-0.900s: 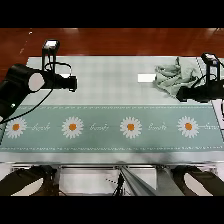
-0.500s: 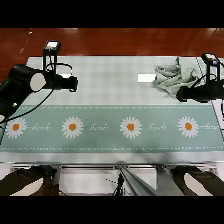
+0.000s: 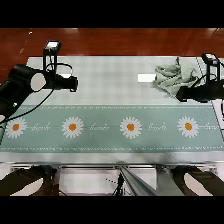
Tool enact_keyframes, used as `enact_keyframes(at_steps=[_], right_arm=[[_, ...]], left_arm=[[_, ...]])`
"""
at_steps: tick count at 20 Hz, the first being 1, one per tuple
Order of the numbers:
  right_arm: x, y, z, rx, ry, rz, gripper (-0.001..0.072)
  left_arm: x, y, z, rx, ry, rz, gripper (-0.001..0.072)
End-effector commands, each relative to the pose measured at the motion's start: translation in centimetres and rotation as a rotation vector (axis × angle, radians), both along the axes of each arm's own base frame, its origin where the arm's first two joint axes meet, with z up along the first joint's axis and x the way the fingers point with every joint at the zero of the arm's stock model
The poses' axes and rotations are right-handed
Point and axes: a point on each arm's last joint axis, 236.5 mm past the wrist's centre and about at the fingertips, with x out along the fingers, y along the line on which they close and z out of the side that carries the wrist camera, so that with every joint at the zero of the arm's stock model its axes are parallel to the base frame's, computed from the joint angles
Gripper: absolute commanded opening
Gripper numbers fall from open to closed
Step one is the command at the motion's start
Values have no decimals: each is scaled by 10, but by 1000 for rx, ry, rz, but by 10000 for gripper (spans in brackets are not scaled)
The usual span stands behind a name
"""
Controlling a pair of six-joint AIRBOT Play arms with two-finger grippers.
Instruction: Fold the shirts.
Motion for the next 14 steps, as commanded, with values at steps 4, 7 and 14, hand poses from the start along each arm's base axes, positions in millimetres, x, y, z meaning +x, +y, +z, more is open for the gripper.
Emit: enact_keyframes(at_steps=[4, 7, 14], right_arm=[[22, 18, 13, 93, -103, -15, 584], [31, 19, 19, 103, -149, -23, 584], [126, -29, 96, -128, -674, -35, 442]], left_arm=[[1, 0, 0, -1, -3, 0, 720], [14, -6, 11, -28, -74, -9, 720], [46, -21, 45, -99, -268, -31, 720]])
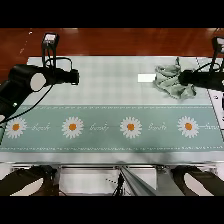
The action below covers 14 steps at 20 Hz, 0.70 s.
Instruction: Fold the shirts.
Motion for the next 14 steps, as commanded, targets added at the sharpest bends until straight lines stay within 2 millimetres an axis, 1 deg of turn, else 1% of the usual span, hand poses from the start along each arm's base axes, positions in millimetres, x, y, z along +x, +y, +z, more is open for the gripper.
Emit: enact_keyframes(at_steps=[1, 2, 4, 5, 7, 8, 9, 10, 13, 14], right_arm=[[57, -34, 55, -175, -317, -25, 443], [68, -49, 54, -193, -311, -49, 445], [90, -84, 40, -196, -275, -114, 511], [100, -103, 29, -196, -247, -147, 524], [114, -130, 2, -174, -178, -196, 536], [120, -139, -16, -147, -133, -218, 545], [123, -145, -32, -133, -93, -229, 574], [125, -149, -48, -114, -51, -240, 573], [121, -161, -102, -50, 83, -305, 574], [119, -161, -119, -37, 117, -313, 574]], left_arm=[[17, -8, 21, -40, -110, -13, 720], [17, -8, 21, -39, -108, -12, 720], [16, -7, 20, -37, -103, -12, 720], [15, -7, 19, -36, -99, -11, 720], [15, -7, 18, -35, -95, -10, 720], [14, -7, 17, -34, -91, -10, 720], [13, -6, 16, -32, -85, -9, 720], [12, -5, 14, -29, -74, -7, 720], [5, -5, 6, -32, -30, -1, 720], [3, -5, 4, -32, -19, 1, 720]])
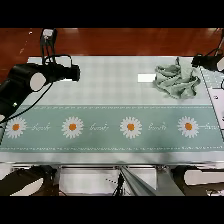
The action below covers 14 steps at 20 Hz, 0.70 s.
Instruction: Fold the shirts.
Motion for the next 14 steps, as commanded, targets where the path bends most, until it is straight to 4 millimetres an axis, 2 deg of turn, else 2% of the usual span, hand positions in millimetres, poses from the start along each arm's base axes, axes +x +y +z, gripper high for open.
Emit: enact_keyframes(at_steps=[1, 4, 6, 7, 9, 10, 11, 13, 14], right_arm=[[-5, -10, -62, 85, 129, -69, 574], [-12, -5, -99, 127, 205, -82, 572], [-25, -2, -126, 163, 282, -108, 559], [-30, 2, -135, 184, 313, -117, 464], [-29, 9, -134, 228, 308, -121, 52], [-25, 9, -122, 223, 279, -113, 45], [-16, 8, -101, 194, 235, -84, 44], [2, 4, -33, 110, 111, -9, 44], [10, 6, 14, 74, 19, 25, 43]], left_arm=[[-7, 1, -8, -2, 46, 7, 720], [-11, -1, -11, -18, 69, 9, 720], [-11, -2, -11, -25, 71, 9, 720], [-11, -2, -11, -25, 71, 10, 720], [-10, -2, -10, -26, 68, 9, 720], [-11, -2, -10, -26, 67, 9, 720], [-10, -3, -8, -27, 64, 9, 720], [-7, -4, 1, -34, 45, 8, 720], [-5, -5, 12, -42, 24, 8, 720]])
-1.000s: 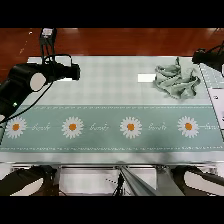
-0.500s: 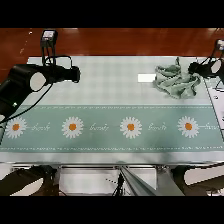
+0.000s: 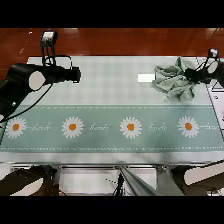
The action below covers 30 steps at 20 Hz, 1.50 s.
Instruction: Fold the shirts.
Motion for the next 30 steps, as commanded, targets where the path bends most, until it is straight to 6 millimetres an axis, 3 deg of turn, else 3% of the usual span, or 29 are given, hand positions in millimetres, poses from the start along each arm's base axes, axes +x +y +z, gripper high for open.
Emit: enact_keyframes(at_steps=[1, 4, 6, 7, 8, 10, 11, 12, 13, 15, 17, 20, 23, 25, 27, 29, 30], right_arm=[[25, 6, 132, -97, -279, 99, 43], [12, 39, 304, -105, -662, 162, 44], [-27, 70, 414, -68, -918, 199, 44], [-50, 85, 454, -47, -1006, 228, 44], [-78, 104, 491, -21, -1089, 266, 44], [-133, 140, 537, 1, -1186, 365, 44], [-157, 159, 547, 17, -1198, 422, 44], [-180, 178, 550, 22, -1184, 485, 44], [-197, 193, 544, 16, -1144, 547, 44], [-216, 218, 512, 31, -997, 664, 44], [-221, 237, 458, 181, -778, 724, 44], [-225, 265, 380, 344, -520, 800, 44], [-237, 346, 325, 446, -404, 953, 44], [-235, 392, 279, 375, -375, 987, 44], [-231, 431, 231, 290, -347, 999, 44], [-231, 466, 189, 266, -281, 1028, 50], [-231, 481, 170, 275, -246, 1039, 172]], left_arm=[[7, -2, 27, -20, -54, 0, 720], [16, -6, 104, -74, -205, 0, 720], [10, -4, 179, -126, -349, 0, 720], [0, -2, 221, -156, -430, -4, 720], [-14, 0, 258, -184, -504, -10, 720], [-52, 5, 318, -234, -619, -30, 720], [-73, 9, 335, -248, -642, -39, 720], [-91, 13, 338, -249, -631, -45, 720], [-105, 18, 331, -236, -587, -45, 720], [-129, 29, 291, -171, -407, -35, 720], [-146, 37, 241, -93, -196, -24, 720], [-156, 30, 187, -62, -25, -47, 720], [-151, 18, 140, -63, 66, -66, 720], [-153, 11, 104, -65, 142, -79, 720], [-163, 3, 71, -75, 235, -95, 720], [-174, -5, 51, -102, 299, -113, 720], [-176, -7, 47, -106, 314, -116, 720]])
